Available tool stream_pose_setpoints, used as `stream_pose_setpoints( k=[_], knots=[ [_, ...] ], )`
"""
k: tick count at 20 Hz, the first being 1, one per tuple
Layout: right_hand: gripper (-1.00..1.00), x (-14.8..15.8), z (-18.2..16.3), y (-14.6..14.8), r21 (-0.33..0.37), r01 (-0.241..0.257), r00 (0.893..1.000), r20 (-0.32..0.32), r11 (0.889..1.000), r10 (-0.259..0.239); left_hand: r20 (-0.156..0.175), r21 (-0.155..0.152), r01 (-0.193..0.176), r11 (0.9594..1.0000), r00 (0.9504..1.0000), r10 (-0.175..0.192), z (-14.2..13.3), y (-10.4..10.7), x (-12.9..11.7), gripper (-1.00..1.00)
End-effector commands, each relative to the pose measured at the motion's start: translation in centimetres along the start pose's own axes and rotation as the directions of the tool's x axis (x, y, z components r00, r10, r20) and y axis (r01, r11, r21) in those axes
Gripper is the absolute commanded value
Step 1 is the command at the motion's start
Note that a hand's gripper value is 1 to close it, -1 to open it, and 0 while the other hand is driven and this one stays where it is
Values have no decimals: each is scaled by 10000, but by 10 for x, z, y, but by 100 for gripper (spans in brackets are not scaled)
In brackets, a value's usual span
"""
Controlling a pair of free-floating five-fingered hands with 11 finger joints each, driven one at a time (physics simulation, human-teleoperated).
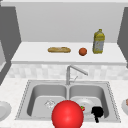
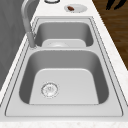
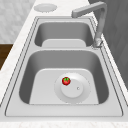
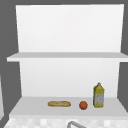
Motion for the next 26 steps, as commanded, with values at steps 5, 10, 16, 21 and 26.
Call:
stream_pose_setpoints(
  k=[5, 10, 16, 21, 26],
  knots=[
    [0, 0, 0, 0, 0, 0, 10000, 0, 10000, 0, -181, -1601, -446, 9861, 9989, 422, 6, -11, -15, -100],
    [0, 0, 0, 0, 0, 0, 10000, 0, 10000, 0, -256, -2094, -587, 9761, 9982, 545, 11, -24, -22, -100],
    [0, 0, 0, 0, 0, 0, 10000, 0, 10000, 0, -345, -2625, -738, 9621, 9972, 670, 18, -48, -29, -100],
    [0, 0, 0, 0, 0, 0, 10000, 0, 10000, 0, -719, -3131, -1099, 9433, 9932, 919, 14, -57, -29, -100],
    [0, 0, 0, 0, 0, 0, 10000, 0, 10000, 0, -1039, -3541, -1400, 9247, 9885, 1099, 4, -64, -32, -100]
  ],
)
